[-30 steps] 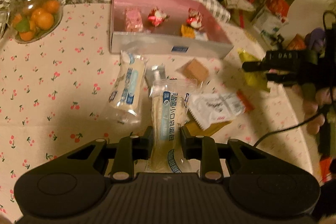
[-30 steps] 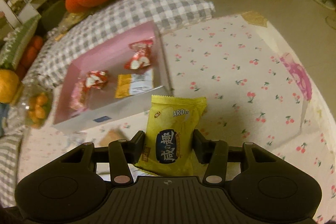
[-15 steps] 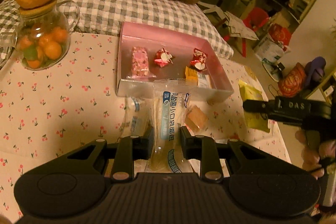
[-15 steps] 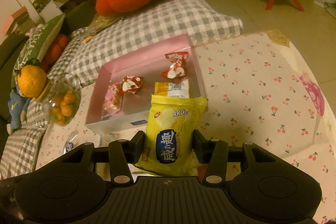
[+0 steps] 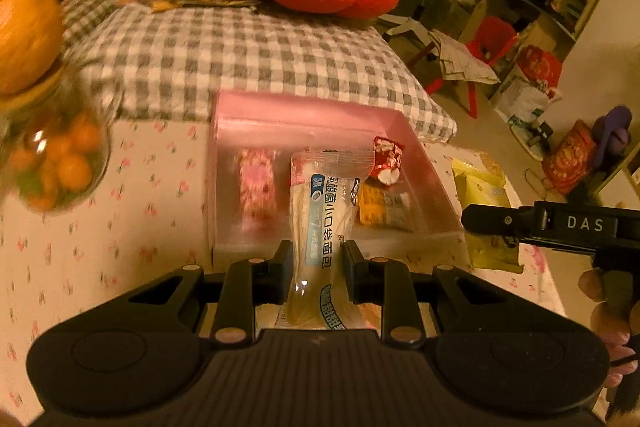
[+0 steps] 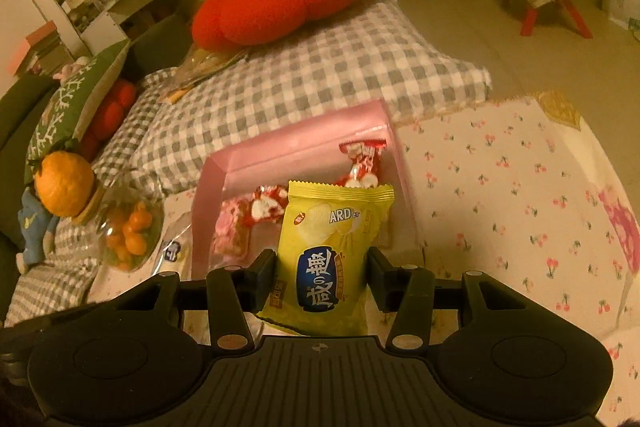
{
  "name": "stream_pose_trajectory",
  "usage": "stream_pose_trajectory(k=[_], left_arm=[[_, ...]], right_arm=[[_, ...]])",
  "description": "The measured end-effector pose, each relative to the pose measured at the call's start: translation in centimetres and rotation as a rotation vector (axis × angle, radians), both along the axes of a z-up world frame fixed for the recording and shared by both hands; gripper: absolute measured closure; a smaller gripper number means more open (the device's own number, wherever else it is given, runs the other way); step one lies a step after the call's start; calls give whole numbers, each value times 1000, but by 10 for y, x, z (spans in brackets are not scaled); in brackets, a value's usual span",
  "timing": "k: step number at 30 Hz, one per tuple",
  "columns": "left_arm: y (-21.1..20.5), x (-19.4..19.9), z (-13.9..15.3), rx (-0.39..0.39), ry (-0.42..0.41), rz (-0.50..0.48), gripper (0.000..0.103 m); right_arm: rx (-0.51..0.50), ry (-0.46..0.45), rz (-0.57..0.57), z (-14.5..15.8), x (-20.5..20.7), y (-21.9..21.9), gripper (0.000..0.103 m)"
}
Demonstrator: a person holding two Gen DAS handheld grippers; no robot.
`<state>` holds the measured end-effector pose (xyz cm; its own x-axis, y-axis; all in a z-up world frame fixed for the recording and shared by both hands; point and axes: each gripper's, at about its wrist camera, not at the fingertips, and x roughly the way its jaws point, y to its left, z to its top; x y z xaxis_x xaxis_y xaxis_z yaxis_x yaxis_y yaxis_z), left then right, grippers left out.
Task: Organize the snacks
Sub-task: 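Lower both packets into the silver box and open both tools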
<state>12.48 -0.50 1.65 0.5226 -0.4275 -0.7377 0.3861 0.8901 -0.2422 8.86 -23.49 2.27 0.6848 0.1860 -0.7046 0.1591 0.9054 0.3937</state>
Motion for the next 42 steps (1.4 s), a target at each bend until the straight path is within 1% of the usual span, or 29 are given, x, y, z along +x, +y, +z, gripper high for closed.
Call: stream_pose_trajectory(k=[5, 9, 13, 19, 23, 29, 34, 39, 42], left_arm=[[-18, 23, 2, 33, -35, -25, 80], [-32, 40, -2, 27, -36, -52, 80], [-48, 53, -12, 35, -16, -100, 80], [-65, 70, -31, 27, 50, -159, 80], [-74, 73, -43, 60, 71, -179, 80], [-69, 77, -52, 118, 60, -130, 81], [-54, 83, -54, 154, 34, -45, 82], [-42, 86, -54, 129, 20, 1, 82], [-40, 85, -54, 114, 21, -1, 81]], right_arm=[[20, -14, -36, -5, 20, -11, 55], [58, -14, -71, -13, 37, -24, 55], [73, -14, -101, -22, 50, -33, 55], [75, -11, -115, -34, 69, -41, 55], [58, -11, -104, -39, 79, -39, 55], [48, -16, -50, -45, 93, -30, 55], [16, -13, -1, -50, 102, -16, 55], [13, 9, 29, -55, 111, -4, 55], [3, 26, 39, -59, 113, 0, 55]])
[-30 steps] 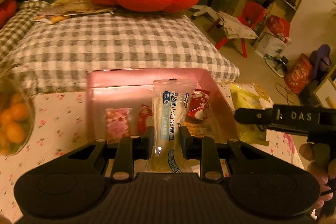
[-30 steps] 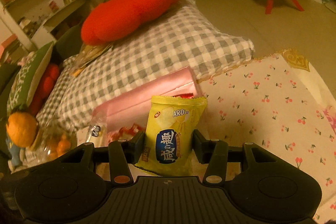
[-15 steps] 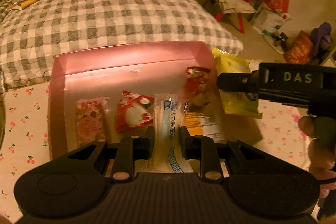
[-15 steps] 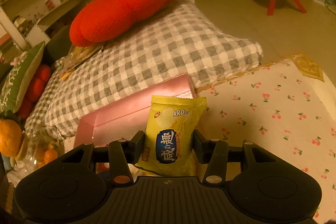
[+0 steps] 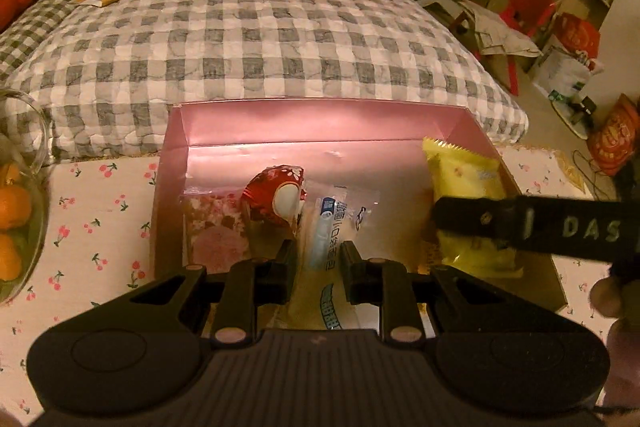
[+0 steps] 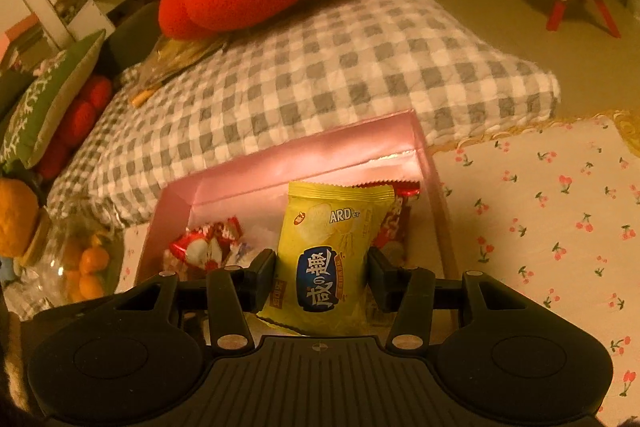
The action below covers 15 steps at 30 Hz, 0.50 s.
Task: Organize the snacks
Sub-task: 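Lower both packets into the silver box and open both tools, then withdraw both tools from the box back toward the snack pile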
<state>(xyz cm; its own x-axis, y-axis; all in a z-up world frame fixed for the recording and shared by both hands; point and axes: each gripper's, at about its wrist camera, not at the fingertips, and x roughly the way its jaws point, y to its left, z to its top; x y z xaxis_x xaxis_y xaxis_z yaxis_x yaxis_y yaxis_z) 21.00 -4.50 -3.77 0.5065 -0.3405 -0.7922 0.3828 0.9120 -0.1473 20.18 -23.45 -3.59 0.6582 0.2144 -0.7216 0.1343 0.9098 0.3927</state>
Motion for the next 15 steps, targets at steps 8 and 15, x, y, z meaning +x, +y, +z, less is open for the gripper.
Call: stream_pose_trajectory(k=[8, 15], left_arm=[[-6, -2, 2, -10, -20, -12, 77], [-11, -7, 5, -3, -26, -30, 76]], right_arm=[[-11, 25, 2, -4, 0, 2, 54], [0, 36, -18, 1, -4, -3, 51]])
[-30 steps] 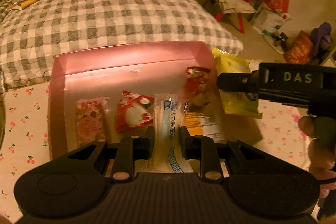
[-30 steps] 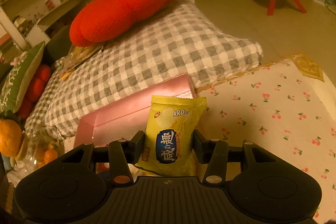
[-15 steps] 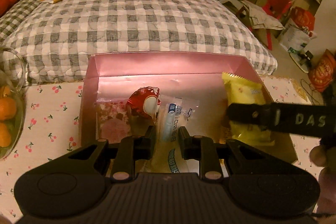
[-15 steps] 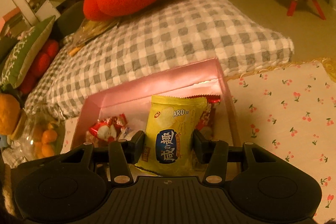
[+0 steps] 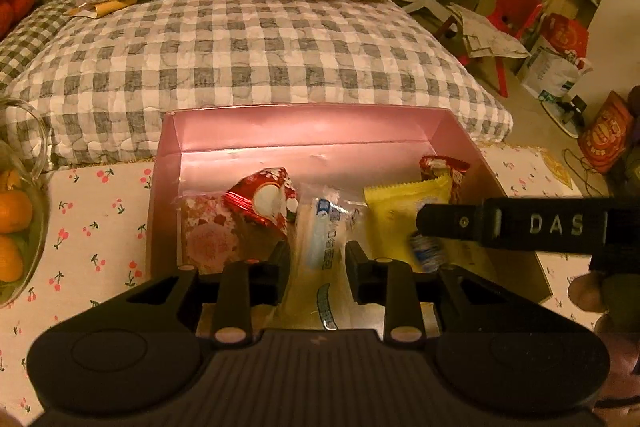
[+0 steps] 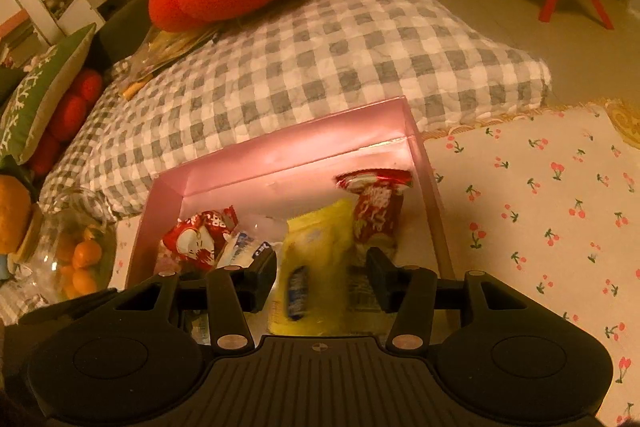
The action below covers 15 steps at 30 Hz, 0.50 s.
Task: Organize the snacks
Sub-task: 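Withdraw both tools from the box back toward the snack pile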
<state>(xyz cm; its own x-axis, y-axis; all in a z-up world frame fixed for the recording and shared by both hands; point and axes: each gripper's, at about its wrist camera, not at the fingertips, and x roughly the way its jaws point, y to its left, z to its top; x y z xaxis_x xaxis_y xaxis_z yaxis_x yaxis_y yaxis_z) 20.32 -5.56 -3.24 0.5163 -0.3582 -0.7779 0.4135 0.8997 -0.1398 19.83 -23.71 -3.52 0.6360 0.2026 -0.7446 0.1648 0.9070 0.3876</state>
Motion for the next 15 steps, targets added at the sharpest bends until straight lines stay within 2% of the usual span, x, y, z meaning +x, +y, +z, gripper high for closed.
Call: stream_pose_trajectory(k=[11, 15], left_arm=[[-4, -23, 15, 8, -2, -24, 63], [0, -37, 24, -10, -8, -30, 48]], right_arm=[[10, -13, -23, 22, -21, -10, 40], [1, -23, -13, 33, -36, -11, 34]])
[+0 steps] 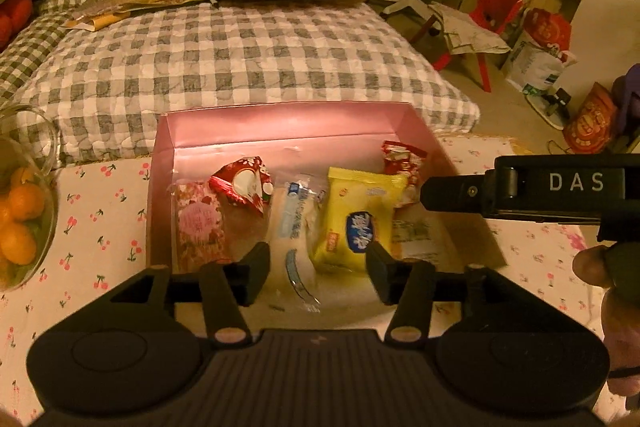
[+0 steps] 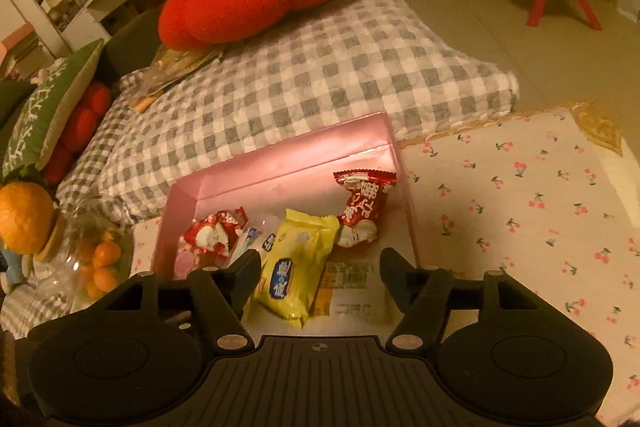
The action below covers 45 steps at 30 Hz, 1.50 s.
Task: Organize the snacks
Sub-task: 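Withdraw both tools from the box back toward the snack pile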
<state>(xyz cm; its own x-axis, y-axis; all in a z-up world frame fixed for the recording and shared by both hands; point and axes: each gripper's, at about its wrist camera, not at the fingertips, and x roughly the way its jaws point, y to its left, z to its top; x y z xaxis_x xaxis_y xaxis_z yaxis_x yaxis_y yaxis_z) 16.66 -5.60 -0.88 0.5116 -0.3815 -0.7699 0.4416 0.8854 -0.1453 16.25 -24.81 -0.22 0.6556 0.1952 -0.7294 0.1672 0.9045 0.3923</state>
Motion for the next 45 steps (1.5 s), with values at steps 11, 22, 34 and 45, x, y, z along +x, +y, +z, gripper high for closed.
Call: stream_pose_trajectory(k=[11, 22, 34, 45], left_arm=[[20, -35, 14, -6, -6, 12, 13], [42, -68, 9, 21, -1, 35, 4], [65, -97, -1, 44, 15, 57, 3], [82, -119, -16, 18, 1, 84, 1]], right_arm=[[-37, -20, 20, 21, -45, 0, 22], [-62, -24, 38, 20, -86, 5, 17], [-110, 3, 82, 0, -121, 15, 16], [-234, -4, 154, -20, -143, 18, 16]])
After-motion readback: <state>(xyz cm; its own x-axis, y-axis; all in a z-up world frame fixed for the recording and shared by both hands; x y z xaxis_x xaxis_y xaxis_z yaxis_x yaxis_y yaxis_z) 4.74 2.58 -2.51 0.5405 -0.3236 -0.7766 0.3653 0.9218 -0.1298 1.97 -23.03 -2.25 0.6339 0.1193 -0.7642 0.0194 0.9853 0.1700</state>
